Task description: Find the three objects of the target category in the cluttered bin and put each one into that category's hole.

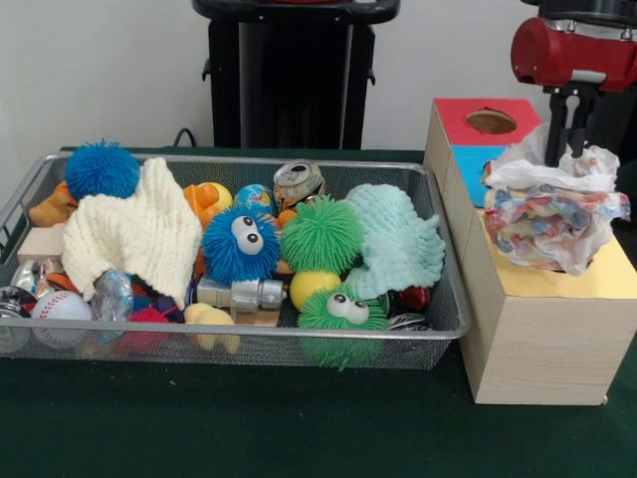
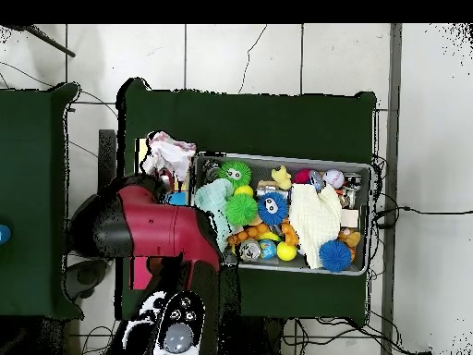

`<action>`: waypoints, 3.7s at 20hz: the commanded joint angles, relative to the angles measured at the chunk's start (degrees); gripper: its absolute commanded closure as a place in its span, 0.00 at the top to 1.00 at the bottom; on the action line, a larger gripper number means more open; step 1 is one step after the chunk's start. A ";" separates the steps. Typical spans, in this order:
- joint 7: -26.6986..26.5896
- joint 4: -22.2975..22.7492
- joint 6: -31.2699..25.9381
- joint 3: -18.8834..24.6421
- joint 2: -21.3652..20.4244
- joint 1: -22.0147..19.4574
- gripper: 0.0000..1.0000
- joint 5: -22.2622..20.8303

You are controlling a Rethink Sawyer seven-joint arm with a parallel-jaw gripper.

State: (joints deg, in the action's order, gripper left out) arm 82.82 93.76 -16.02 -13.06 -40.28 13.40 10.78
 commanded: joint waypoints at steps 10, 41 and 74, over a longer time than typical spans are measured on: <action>12.78 3.30 -11.48 2.28 0.39 -0.47 0.00 1.56; 13.72 3.99 -8.51 2.10 1.64 1.60 0.00 4.98; 14.80 4.59 -8.15 2.36 1.04 2.27 0.00 6.05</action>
State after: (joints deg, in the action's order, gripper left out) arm 82.82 94.49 -22.31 -13.55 -39.95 15.76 15.08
